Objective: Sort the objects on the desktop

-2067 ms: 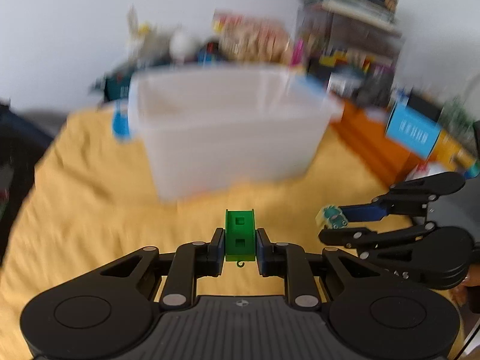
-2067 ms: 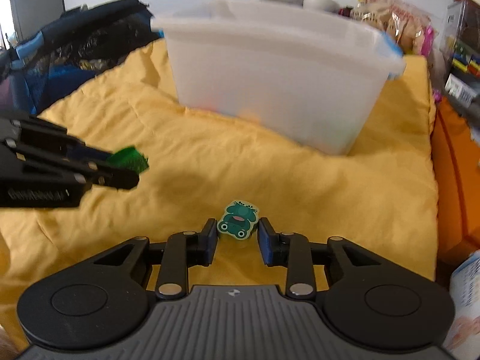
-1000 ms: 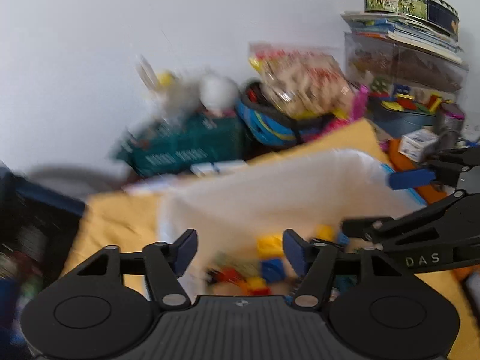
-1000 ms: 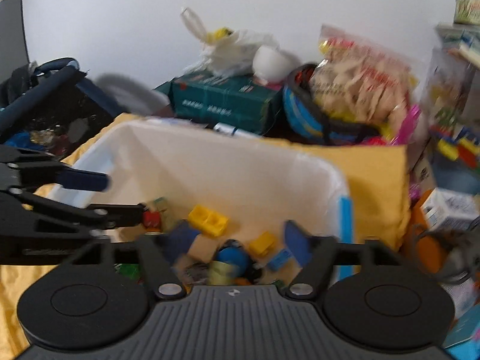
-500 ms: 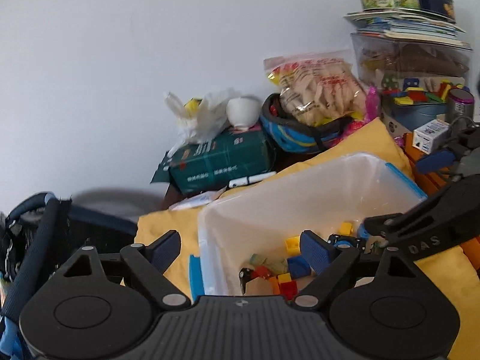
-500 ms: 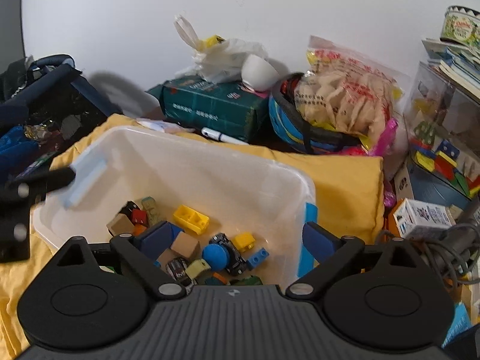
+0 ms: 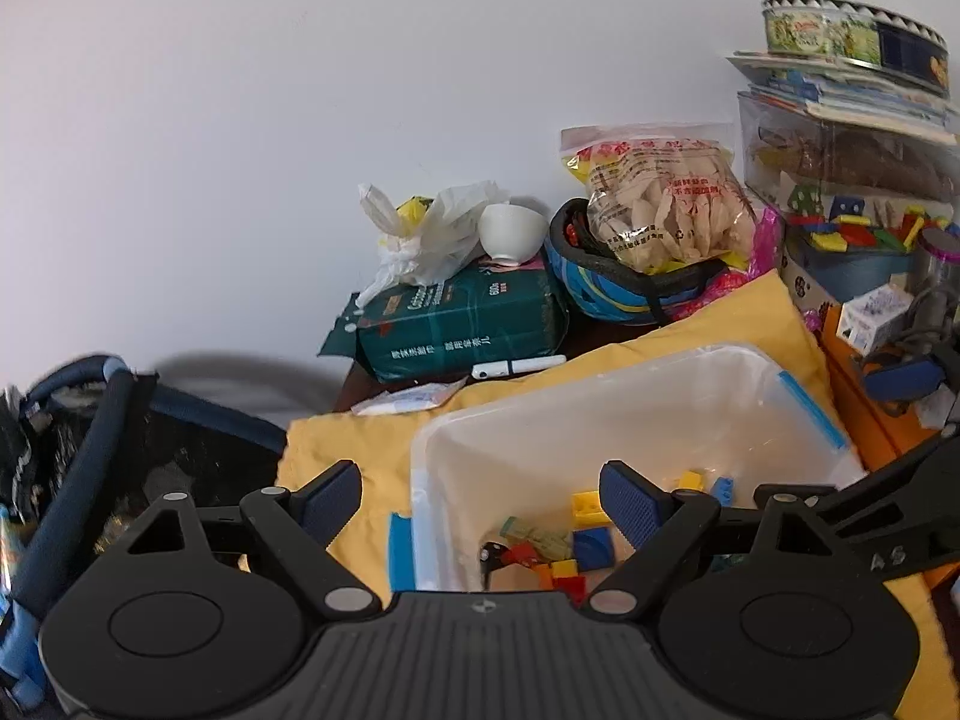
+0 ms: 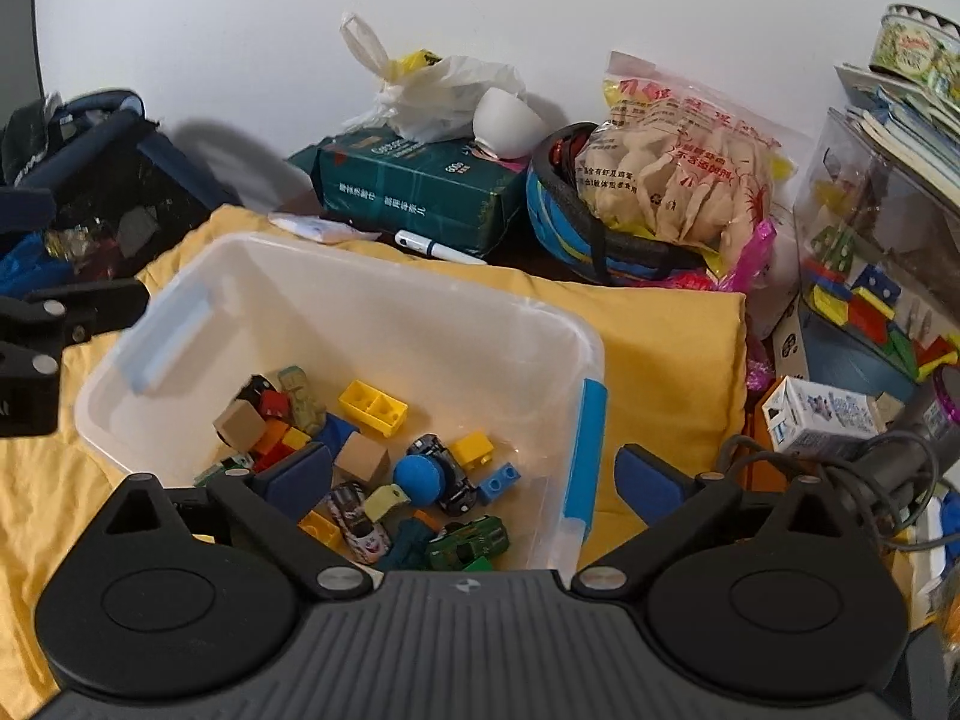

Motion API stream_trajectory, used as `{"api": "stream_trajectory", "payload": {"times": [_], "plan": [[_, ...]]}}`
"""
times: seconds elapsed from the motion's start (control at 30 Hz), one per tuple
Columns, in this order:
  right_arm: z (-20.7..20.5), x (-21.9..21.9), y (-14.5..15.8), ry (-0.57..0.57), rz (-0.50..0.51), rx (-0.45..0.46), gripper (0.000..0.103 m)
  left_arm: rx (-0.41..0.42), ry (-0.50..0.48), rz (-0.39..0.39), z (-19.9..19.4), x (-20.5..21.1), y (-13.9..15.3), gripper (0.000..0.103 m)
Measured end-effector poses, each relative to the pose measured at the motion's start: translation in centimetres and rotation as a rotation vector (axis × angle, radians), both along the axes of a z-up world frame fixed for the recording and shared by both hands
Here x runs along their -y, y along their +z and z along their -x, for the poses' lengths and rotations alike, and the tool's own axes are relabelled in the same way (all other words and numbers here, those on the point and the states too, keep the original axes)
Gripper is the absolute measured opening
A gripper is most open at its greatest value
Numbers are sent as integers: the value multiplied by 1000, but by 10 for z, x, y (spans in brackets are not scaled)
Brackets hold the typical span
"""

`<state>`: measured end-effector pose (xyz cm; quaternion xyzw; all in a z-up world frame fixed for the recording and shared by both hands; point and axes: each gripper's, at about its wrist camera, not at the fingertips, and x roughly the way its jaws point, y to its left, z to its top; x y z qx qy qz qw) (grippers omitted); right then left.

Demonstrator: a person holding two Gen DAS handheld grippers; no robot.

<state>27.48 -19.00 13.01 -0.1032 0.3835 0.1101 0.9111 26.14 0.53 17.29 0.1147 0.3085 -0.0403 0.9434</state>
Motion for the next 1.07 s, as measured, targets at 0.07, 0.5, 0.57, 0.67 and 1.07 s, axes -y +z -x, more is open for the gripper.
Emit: {"api": "stream_trajectory", "payload": {"times": [0.07, 0.5, 0.57, 0.67, 1.07], "plan": [[2, 0, 2, 6, 8, 10, 103, -30, 14, 37, -1, 0, 2, 89], [8, 2, -12, 44, 88, -67, 103, -159, -60, 88, -11, 21, -23, 89], [4, 0, -17, 33, 110, -77, 103, -189, -71, 71, -16, 19, -28, 89], [-3, -4, -23, 8, 106, -98, 103, -223, -82, 70, -22, 12, -33, 89], [-13, -19, -27, -34, 127, -139, 103, -242, -92, 72, -39, -2, -44, 89]]}}
